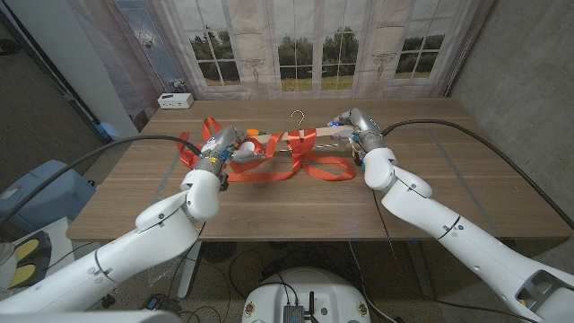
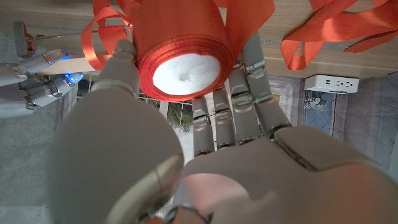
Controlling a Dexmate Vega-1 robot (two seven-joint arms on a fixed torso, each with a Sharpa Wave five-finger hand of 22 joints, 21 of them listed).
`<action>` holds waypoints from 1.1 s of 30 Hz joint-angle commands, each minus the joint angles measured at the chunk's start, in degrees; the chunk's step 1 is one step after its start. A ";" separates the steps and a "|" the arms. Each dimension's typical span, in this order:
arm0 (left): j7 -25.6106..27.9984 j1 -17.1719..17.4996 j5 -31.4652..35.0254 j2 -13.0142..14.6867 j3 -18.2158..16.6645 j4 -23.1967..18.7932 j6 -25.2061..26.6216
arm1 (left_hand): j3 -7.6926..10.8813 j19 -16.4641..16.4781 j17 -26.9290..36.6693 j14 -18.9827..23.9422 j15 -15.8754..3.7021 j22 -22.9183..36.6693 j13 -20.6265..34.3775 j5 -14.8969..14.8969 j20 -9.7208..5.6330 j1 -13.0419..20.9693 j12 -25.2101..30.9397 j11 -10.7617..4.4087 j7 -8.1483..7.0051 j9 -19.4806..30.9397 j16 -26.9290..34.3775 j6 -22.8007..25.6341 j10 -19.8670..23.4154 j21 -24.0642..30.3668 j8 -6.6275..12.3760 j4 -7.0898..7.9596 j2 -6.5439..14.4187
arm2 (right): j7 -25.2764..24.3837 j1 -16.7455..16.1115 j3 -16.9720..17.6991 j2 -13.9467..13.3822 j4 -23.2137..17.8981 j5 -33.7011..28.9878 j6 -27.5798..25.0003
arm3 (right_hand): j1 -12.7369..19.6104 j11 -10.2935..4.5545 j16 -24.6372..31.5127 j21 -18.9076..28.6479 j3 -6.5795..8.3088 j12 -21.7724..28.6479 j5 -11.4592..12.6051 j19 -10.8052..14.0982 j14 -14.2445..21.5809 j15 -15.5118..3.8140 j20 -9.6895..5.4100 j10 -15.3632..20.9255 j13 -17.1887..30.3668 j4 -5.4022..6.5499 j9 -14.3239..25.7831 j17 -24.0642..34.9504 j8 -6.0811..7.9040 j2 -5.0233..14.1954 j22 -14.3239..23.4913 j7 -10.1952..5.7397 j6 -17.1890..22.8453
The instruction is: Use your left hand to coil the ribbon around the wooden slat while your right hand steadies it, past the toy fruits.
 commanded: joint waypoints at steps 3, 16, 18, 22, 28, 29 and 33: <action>-2.78 -2.71 1.55 -0.04 4.05 2.59 2.42 | 5.20 -1.57 0.18 14.35 -17.79 0.05 8.48 0.48 -5.48 14.43 -0.28 -13.04 -1.71 5.11 0.49 11.22 13.22 -0.29 -0.05 -0.17 14.13 | 5.62 5.18 -4.18 0.05 3.10 2.34 -5.27 | 4.65 0.78 -0.11 0.29 1.18 1.43 -0.21 -0.04 -0.23 -7.24 0.11 2.24 2.52 0.87 0.12 0.46 -0.22 7.03 -0.01 -0.19 -0.60; -9.72 -8.93 3.74 1.34 9.75 3.32 7.75 | 4.76 -3.94 -1.07 10.69 -17.59 -0.09 7.25 0.58 -4.80 14.56 -2.49 -12.63 -3.00 4.31 -1.71 7.68 10.63 -1.36 -2.29 -0.08 13.32 | 11.11 9.97 -7.37 -0.85 4.33 4.92 -10.79 | 1.66 1.04 -3.96 0.39 1.80 -1.20 -0.83 -1.29 -4.12 -5.69 1.14 -2.97 1.71 2.69 0.00 -2.09 -2.05 7.36 -0.06 -0.36 -4.78; -12.14 -10.70 3.89 1.83 11.07 3.14 9.28 | 4.41 -5.40 -2.14 8.10 -17.55 -0.19 6.67 0.61 -4.23 14.15 -3.91 -12.81 -3.41 3.86 -3.16 6.21 8.72 -2.33 -3.22 0.06 12.57 | 11.06 10.27 -7.63 -0.95 4.51 5.13 -10.96 | -0.17 1.68 -4.86 0.51 1.67 -2.65 -1.06 -1.36 -4.81 -4.98 1.45 -5.35 1.12 3.40 -0.17 -2.98 -3.28 6.75 -0.10 -0.41 -7.61; -16.56 -14.16 4.28 2.90 13.82 2.96 11.65 | 2.70 -7.70 -4.26 2.36 -16.76 -0.23 5.03 0.20 -3.01 10.91 -7.91 -12.72 -4.63 2.86 -5.29 0.44 4.46 -4.10 -4.98 1.30 10.36 | 11.19 10.92 -8.22 -1.31 4.77 5.46 -11.06 | -2.39 2.90 -5.99 0.48 1.62 -5.94 -1.06 -1.82 -6.86 -3.97 2.12 -11.31 0.43 3.69 -0.59 -4.07 -5.23 5.57 -0.18 -1.16 -13.85; -20.81 -17.58 4.02 3.99 16.18 2.59 13.80 | -1.06 -15.15 -9.10 -13.65 -12.01 -0.15 1.62 0.17 2.70 2.72 -15.31 -11.04 -7.21 -1.73 -7.18 -14.48 -4.66 -9.14 -5.40 3.03 6.20 | 12.02 12.01 -8.88 -1.67 5.14 6.22 -11.50 | -6.90 3.51 -7.36 -0.17 0.24 -10.78 -0.50 -3.27 -12.41 -2.19 3.35 -19.30 -0.51 4.54 -1.03 -5.42 -5.54 3.45 -0.26 -1.92 -22.63; -21.23 -18.00 4.03 4.13 16.47 2.50 14.14 | -2.00 -17.59 -9.90 -16.66 -11.25 -0.15 1.01 0.28 4.36 1.75 -16.02 -11.10 -7.58 -2.76 -7.09 -16.72 -6.63 -10.59 -5.44 3.07 5.64 | 12.05 12.16 -8.99 -1.68 5.30 6.29 -11.45 | -8.04 3.67 -7.51 -0.41 -0.21 -11.77 -0.30 -3.67 -13.52 -1.80 3.55 -20.83 -0.72 4.81 -1.10 -5.89 -5.45 2.94 -0.29 -1.93 -24.12; -22.05 -19.08 3.90 4.58 17.02 2.24 14.80 | -4.99 -24.19 -11.37 -26.23 -8.32 -0.08 -0.86 0.38 8.30 -0.54 -16.75 -10.63 -8.29 -5.53 -7.04 -21.01 -13.81 -14.73 -5.07 3.42 5.65 | 13.15 12.96 -9.35 -2.16 5.66 6.98 -11.02 | -10.73 4.16 -7.86 -1.32 -1.43 -14.05 0.54 -5.16 -17.35 -0.84 4.18 -24.01 -1.24 5.48 -1.25 -7.06 -5.20 1.64 -0.35 -1.72 -27.55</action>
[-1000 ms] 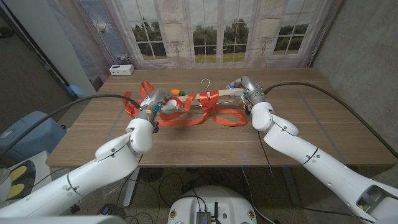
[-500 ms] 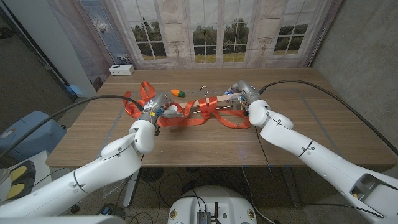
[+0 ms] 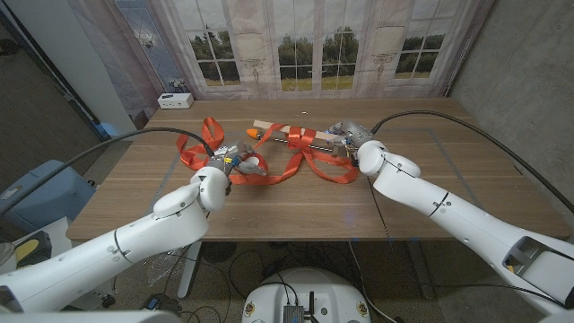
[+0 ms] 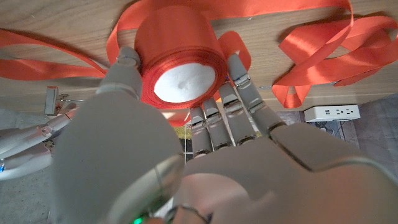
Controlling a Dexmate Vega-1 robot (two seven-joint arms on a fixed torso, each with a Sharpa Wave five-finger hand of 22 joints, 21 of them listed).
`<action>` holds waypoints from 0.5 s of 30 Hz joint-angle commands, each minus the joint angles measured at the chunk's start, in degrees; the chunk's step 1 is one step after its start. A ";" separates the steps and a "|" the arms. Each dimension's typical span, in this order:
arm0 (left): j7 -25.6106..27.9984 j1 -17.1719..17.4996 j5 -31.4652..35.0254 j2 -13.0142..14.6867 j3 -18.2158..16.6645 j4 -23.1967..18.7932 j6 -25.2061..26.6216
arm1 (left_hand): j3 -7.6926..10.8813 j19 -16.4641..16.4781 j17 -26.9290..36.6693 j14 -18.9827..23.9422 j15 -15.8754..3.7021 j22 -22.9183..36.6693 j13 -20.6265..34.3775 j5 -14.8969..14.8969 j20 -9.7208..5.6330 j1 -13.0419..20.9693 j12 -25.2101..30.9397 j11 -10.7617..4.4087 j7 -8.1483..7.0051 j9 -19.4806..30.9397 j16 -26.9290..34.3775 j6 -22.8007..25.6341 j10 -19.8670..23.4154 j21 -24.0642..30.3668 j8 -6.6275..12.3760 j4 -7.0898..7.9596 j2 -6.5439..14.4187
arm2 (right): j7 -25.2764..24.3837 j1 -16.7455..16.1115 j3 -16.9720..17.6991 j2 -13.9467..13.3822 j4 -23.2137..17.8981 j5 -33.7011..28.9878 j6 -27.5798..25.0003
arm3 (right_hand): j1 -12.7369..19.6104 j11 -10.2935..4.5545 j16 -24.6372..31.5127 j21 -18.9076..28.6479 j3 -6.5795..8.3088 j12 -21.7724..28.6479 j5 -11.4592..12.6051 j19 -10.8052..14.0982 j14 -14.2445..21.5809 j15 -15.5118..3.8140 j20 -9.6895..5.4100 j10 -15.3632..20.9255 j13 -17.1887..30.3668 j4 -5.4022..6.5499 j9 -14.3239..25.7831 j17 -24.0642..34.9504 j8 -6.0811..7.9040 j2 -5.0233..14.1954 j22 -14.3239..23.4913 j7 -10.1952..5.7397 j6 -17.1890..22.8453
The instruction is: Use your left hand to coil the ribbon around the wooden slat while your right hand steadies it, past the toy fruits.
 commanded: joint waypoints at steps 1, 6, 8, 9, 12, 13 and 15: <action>-6.61 -5.94 0.23 1.87 4.25 -0.62 4.13 | -2.80 -6.09 -1.33 -8.17 1.97 0.26 -1.55 0.48 3.74 0.01 -0.41 0.39 -0.77 -2.30 0.08 -3.36 -5.43 -3.72 0.38 0.30 1.89 | 2.60 2.68 -1.56 -1.13 1.15 1.92 -0.23 | -2.43 0.36 -0.19 -0.75 -1.32 -1.66 1.02 -1.33 -2.80 -3.13 0.49 -2.05 -0.34 0.59 -0.08 -0.95 0.23 -2.06 -0.06 0.20 -2.50; -4.42 -5.20 0.32 1.82 3.54 -0.36 2.87 | -4.59 -11.42 -2.45 -13.19 3.60 0.35 -2.67 0.68 5.15 -1.55 -0.30 0.61 -1.24 -3.82 0.17 -5.48 -8.46 -6.84 0.35 0.75 2.62 | 1.50 1.78 -0.47 -1.44 2.06 3.12 3.76 | -4.23 0.70 -0.03 -1.24 -1.78 -2.11 1.46 -1.99 -4.08 -2.75 1.04 -2.12 -0.54 1.48 -0.12 -1.35 0.57 -1.77 -0.08 0.62 -2.85; -3.02 -4.32 0.08 1.80 2.60 -0.21 1.59 | -4.71 -12.01 -2.53 -13.67 3.62 0.36 -2.79 0.71 5.21 -1.81 -0.29 0.68 -1.33 -3.97 0.20 -5.51 -8.79 -7.18 0.42 0.92 2.94 | 0.08 0.89 0.36 -1.26 2.69 3.56 6.22 | -5.69 1.21 0.20 -1.40 -2.00 -2.40 1.52 -2.01 -4.52 -2.41 1.07 -2.25 -0.64 2.34 -0.13 -1.46 0.66 -1.11 -0.09 1.32 -3.18; -2.00 -3.43 -0.51 1.71 1.56 -0.08 0.48 | -4.63 -12.10 -2.53 -13.79 3.64 0.37 -2.90 0.76 5.31 -2.03 -0.18 0.73 -1.26 -4.11 0.40 -5.59 -8.84 -7.33 0.47 1.20 3.70 | -1.09 0.26 0.90 -0.92 2.99 3.75 7.23 | -6.29 1.60 0.28 -1.52 -2.04 -2.52 1.53 -2.11 -4.72 -2.16 1.15 -2.28 -0.69 2.70 -0.14 -1.53 0.73 -0.77 -0.09 1.62 -3.24; 1.14 -0.53 -2.43 1.71 -1.82 0.45 -3.79 | -4.68 -12.12 -2.65 -13.85 3.54 0.39 -3.17 0.75 5.34 -3.03 0.04 1.08 -1.35 -4.42 0.75 -5.35 -8.92 -7.62 0.69 1.96 4.91 | -3.81 -1.44 2.29 -0.51 4.00 4.25 11.61 | -8.31 2.17 0.53 -1.72 -2.47 -2.76 1.40 -2.11 -5.05 -1.74 1.28 -2.19 -0.82 3.80 -0.15 -1.73 0.86 -0.21 -0.09 2.34 -3.40; 2.41 0.65 -3.21 1.62 -3.15 0.70 -5.43 | -4.68 -12.13 -2.70 -13.84 3.54 0.39 -3.25 0.73 5.29 -3.37 0.10 1.23 -1.31 -4.51 0.83 -5.30 -8.92 -7.71 0.74 2.20 5.27 | -4.83 -2.24 3.13 -0.19 4.53 4.93 13.58 | -8.79 2.44 0.61 -1.77 -2.53 -2.85 1.36 -2.10 -5.08 -1.78 1.24 -2.24 -0.85 4.08 -0.16 -1.77 0.91 0.04 -0.09 2.51 -3.40; 4.84 2.93 -4.86 1.36 -5.85 1.34 -8.95 | -4.73 -12.25 -2.88 -13.94 3.62 0.41 -3.46 0.63 5.63 -4.23 0.07 1.70 -1.28 -4.73 0.95 -5.33 -9.39 -7.98 0.79 2.75 5.98 | -6.59 -3.35 4.11 0.28 5.43 5.40 16.59 | -10.48 2.72 0.81 -1.92 -2.88 -3.05 1.13 -2.10 -5.23 -1.38 1.32 -2.22 -0.93 5.02 -0.16 -1.90 0.99 0.52 -0.09 2.76 -3.47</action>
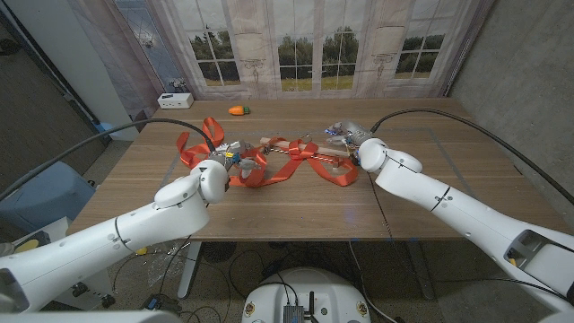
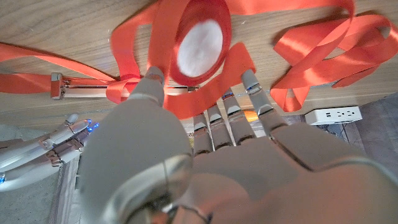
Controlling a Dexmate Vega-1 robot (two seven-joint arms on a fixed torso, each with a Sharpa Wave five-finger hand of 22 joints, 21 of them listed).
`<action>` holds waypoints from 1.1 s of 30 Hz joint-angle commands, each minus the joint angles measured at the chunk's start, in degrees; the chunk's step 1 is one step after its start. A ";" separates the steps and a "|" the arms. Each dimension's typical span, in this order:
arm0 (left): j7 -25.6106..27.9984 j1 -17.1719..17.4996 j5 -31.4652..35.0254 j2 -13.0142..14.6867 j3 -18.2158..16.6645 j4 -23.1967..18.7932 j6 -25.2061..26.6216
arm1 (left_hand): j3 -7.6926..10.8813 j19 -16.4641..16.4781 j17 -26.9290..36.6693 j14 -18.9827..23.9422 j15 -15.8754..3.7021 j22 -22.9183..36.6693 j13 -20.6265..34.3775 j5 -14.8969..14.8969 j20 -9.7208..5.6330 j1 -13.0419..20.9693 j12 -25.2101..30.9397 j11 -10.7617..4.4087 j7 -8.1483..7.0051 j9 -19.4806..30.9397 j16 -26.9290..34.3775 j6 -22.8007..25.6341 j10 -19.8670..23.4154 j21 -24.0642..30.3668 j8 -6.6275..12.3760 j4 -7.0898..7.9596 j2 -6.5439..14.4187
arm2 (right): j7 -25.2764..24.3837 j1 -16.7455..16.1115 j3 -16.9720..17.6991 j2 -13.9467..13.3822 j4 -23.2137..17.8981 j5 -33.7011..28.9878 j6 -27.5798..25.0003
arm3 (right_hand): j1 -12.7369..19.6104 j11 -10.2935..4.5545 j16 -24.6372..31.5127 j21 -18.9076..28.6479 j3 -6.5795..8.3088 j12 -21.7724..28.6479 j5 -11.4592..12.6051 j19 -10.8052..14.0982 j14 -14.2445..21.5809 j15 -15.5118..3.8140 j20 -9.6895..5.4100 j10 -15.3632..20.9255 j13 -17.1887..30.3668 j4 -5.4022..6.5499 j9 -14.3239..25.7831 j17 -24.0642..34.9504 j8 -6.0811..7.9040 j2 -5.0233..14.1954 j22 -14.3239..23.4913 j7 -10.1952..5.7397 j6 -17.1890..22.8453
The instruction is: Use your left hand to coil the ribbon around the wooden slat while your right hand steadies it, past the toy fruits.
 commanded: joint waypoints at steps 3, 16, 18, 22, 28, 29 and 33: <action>12.72 10.04 -7.76 -0.76 -12.09 3.13 -18.15 | -0.04 -0.29 -0.39 -0.29 0.60 0.23 -0.48 -0.16 0.67 -2.44 0.35 1.34 -0.03 -0.53 0.81 -0.04 -1.03 -0.90 0.57 1.77 1.81 | -9.37 -6.69 6.54 2.12 5.88 4.12 18.26 | -4.65 1.01 0.69 -0.54 -0.84 -0.91 -0.42 -0.44 -0.85 -1.57 0.26 0.07 -0.18 2.47 0.09 -0.29 0.45 0.99 0.18 1.28 -0.19; 17.88 18.19 -22.68 -8.07 -24.77 16.34 -57.16 | -0.37 -2.24 -1.83 -2.09 2.66 0.24 -2.11 0.09 2.73 -7.57 0.22 4.10 -0.20 -1.56 0.72 -4.32 -4.06 -3.18 -0.24 4.40 4.99 | -12.94 -11.69 12.42 6.31 14.28 11.44 42.65 | -8.86 2.98 0.39 -1.60 -1.65 -2.28 -1.29 -1.52 -2.94 0.05 0.81 -1.36 -0.54 4.33 -0.03 -1.21 0.36 1.62 0.17 3.22 -1.29; 16.05 18.23 -25.20 -8.92 -25.65 18.08 -61.46 | -0.74 -2.54 -2.14 -2.86 2.97 0.23 -2.42 0.06 2.89 -8.69 0.21 4.36 0.01 -1.69 0.53 -5.20 -4.58 -3.62 -0.26 4.80 4.93 | -11.43 -12.14 13.23 7.02 16.06 13.84 46.98 | -10.31 3.34 0.47 -1.93 -2.11 -2.53 -1.47 -1.86 -3.24 0.41 1.04 -1.48 -0.64 4.95 -0.04 -1.42 0.33 1.51 0.16 3.52 -1.68; 12.64 18.04 -29.37 -10.61 -26.85 20.96 -68.19 | -1.98 -4.09 -2.99 -5.05 4.08 0.22 -3.33 -0.19 2.76 -12.11 0.07 4.55 -0.19 -1.97 0.19 -6.30 -6.47 -5.21 0.01 6.05 4.59 | -9.70 -13.03 14.35 8.82 19.33 16.89 54.55 | -14.46 4.72 0.62 -3.08 -3.62 -3.48 -1.70 -3.32 -4.25 1.65 2.06 -2.44 -0.91 6.59 -0.07 -1.97 0.26 0.94 0.16 4.42 -2.82; 7.24 17.14 -35.47 -13.44 -27.69 25.64 -76.64 | -2.82 -5.23 -3.59 -6.74 4.89 0.25 -4.13 -0.40 2.83 -14.94 0.14 5.17 -0.87 -2.15 0.15 -8.07 -7.78 -6.50 -0.15 7.24 4.86 | -7.64 -14.38 15.39 11.63 23.51 19.57 65.23 | -17.68 5.03 0.47 -4.09 -4.83 -4.43 -1.59 -4.41 -5.64 2.15 3.17 -3.74 -1.19 7.63 -0.12 -2.47 0.20 0.42 0.13 4.89 -3.83; 6.33 16.97 -36.43 -13.77 -27.79 26.30 -77.62 | -2.86 -5.26 -3.62 -6.79 5.01 0.25 -4.19 -0.42 2.84 -15.15 0.18 5.26 -0.82 -2.15 0.17 -8.13 -7.76 -6.57 -0.13 7.35 4.95 | -7.43 -14.60 15.54 12.07 24.03 19.77 66.72 | -18.12 5.03 0.48 -4.29 -4.98 -4.52 -1.55 -4.70 -5.76 2.19 3.47 -3.82 -1.24 7.76 -0.13 -2.55 0.23 0.39 0.12 4.87 -3.89; 3.32 16.43 -39.14 -14.41 -28.27 28.28 -80.36 | -3.04 -5.63 -3.81 -7.16 5.10 0.27 -4.52 -0.46 2.48 -16.22 0.17 5.37 -0.90 -2.21 0.27 -8.50 -8.29 -7.03 -0.07 7.92 5.43 | -6.41 -15.58 16.06 13.17 24.72 20.48 70.67 | -19.06 4.99 0.56 -4.61 -5.24 -4.67 -1.46 -4.98 -5.84 2.41 4.06 -3.87 -1.36 8.03 -0.15 -2.75 0.29 0.44 0.09 5.01 -3.96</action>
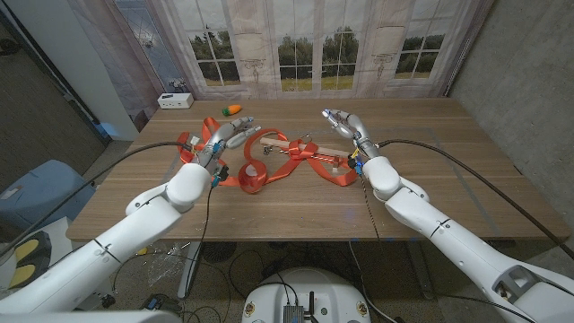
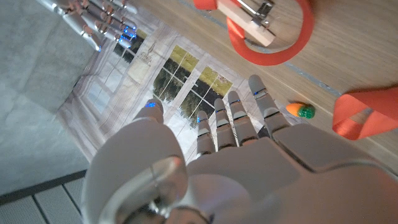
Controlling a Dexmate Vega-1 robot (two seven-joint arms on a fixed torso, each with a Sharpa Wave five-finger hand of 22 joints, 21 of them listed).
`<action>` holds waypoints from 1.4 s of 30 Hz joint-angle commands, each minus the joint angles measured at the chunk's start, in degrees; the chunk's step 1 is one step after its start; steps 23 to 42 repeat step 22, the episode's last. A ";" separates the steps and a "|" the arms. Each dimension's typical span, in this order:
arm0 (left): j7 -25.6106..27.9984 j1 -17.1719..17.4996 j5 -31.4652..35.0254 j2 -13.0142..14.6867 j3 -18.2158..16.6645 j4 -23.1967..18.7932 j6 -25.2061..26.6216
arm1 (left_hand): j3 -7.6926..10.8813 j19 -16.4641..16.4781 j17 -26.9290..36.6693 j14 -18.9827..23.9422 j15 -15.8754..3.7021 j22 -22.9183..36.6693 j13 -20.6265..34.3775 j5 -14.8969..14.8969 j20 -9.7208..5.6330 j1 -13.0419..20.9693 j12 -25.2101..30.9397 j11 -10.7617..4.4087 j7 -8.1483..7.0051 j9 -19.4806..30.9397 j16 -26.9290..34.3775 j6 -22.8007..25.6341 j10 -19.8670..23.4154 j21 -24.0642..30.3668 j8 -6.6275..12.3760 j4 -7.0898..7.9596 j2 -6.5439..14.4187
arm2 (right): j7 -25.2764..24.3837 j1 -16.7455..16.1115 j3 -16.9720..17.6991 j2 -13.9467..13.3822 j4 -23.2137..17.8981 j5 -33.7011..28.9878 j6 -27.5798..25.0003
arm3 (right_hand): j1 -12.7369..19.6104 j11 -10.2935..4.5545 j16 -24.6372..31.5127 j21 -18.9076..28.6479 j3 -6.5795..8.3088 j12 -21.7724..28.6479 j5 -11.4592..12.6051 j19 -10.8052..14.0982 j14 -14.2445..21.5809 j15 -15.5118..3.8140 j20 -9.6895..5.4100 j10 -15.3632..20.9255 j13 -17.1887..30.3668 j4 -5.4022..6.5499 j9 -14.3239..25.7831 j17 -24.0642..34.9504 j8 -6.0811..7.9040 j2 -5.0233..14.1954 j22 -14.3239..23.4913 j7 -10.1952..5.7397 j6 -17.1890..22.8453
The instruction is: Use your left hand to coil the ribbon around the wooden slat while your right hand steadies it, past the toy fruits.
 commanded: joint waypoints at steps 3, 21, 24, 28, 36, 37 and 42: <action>-10.79 -0.94 -13.18 -4.14 -3.08 9.33 -26.09 | -0.01 -0.39 -0.08 -0.57 -0.12 0.28 -0.24 -0.08 -0.12 -1.48 0.21 0.13 0.04 0.05 0.13 -0.73 -0.45 -0.44 0.26 0.96 0.39 | 3.46 -3.91 2.86 4.47 4.96 5.32 19.12 | -1.31 -0.06 0.17 -0.45 -0.31 -0.57 0.20 -0.33 -0.23 -0.03 0.98 -0.22 -0.07 0.60 0.10 -0.22 0.23 -0.02 0.06 0.00 -0.11; -23.64 -3.48 -25.70 -4.93 -4.23 16.74 -30.41 | -0.14 -0.11 -0.56 -0.62 0.01 0.29 -0.93 -0.05 -0.96 -2.81 0.55 0.64 0.81 -0.09 0.41 -0.31 -0.31 -1.01 0.62 1.41 0.89 | -7.67 -13.37 9.07 9.42 -2.16 -4.58 25.78 | -2.21 -0.44 0.97 -1.64 -0.31 -0.11 0.97 -0.36 2.27 -0.94 0.61 2.81 -0.80 -0.31 -0.10 -2.00 1.20 -0.25 0.00 0.37 2.28; -23.58 -3.53 -26.08 -5.18 -4.22 16.91 -30.21 | -0.12 -0.11 -0.58 -0.64 0.06 0.29 -0.97 -0.05 -0.91 -2.85 0.56 0.72 0.89 -0.10 0.42 -0.38 -0.31 -1.04 0.59 1.42 0.94 | -7.38 -13.37 8.79 10.01 -1.60 -4.06 27.17 | -2.18 -0.49 0.98 -1.63 -0.27 -0.08 1.00 -0.22 2.33 -0.98 0.60 2.97 -0.82 -0.36 -0.10 -2.07 1.21 -0.22 0.00 0.38 2.31; -23.58 -3.53 -26.08 -5.18 -4.22 16.91 -30.21 | -0.12 -0.11 -0.58 -0.64 0.06 0.29 -0.97 -0.05 -0.91 -2.85 0.56 0.72 0.89 -0.10 0.42 -0.38 -0.31 -1.04 0.59 1.42 0.94 | -7.38 -13.37 8.79 10.01 -1.60 -4.06 27.17 | -2.18 -0.49 0.98 -1.63 -0.27 -0.08 1.00 -0.22 2.33 -0.98 0.60 2.97 -0.82 -0.36 -0.10 -2.07 1.21 -0.22 0.00 0.38 2.31; -23.58 -3.53 -26.08 -5.18 -4.22 16.91 -30.21 | -0.12 -0.11 -0.58 -0.64 0.06 0.29 -0.97 -0.05 -0.91 -2.85 0.56 0.72 0.89 -0.10 0.42 -0.38 -0.31 -1.04 0.59 1.42 0.94 | -7.38 -13.37 8.79 10.01 -1.60 -4.06 27.17 | -2.18 -0.49 0.98 -1.63 -0.27 -0.08 1.00 -0.22 2.33 -0.98 0.60 2.97 -0.82 -0.36 -0.10 -2.07 1.21 -0.22 0.00 0.38 2.31; -23.58 -3.53 -26.08 -5.18 -4.22 16.91 -30.21 | -0.12 -0.11 -0.58 -0.64 0.06 0.29 -0.97 -0.05 -0.91 -2.85 0.56 0.72 0.89 -0.10 0.42 -0.38 -0.31 -1.04 0.59 1.42 0.94 | -7.38 -13.37 8.79 10.01 -1.60 -4.06 27.17 | -2.18 -0.49 0.98 -1.63 -0.27 -0.08 1.00 -0.22 2.33 -0.98 0.60 2.97 -0.82 -0.36 -0.10 -2.07 1.21 -0.22 0.00 0.38 2.31; -23.58 -3.53 -26.08 -5.18 -4.22 16.91 -30.21 | -0.12 -0.11 -0.58 -0.64 0.06 0.29 -0.97 -0.05 -0.91 -2.85 0.56 0.72 0.89 -0.10 0.42 -0.38 -0.31 -1.04 0.59 1.42 0.94 | -7.38 -13.37 8.79 10.01 -1.60 -4.06 27.17 | -2.18 -0.49 0.98 -1.63 -0.27 -0.08 1.00 -0.22 2.33 -0.98 0.60 2.97 -0.82 -0.36 -0.10 -2.07 1.21 -0.22 0.00 0.38 2.31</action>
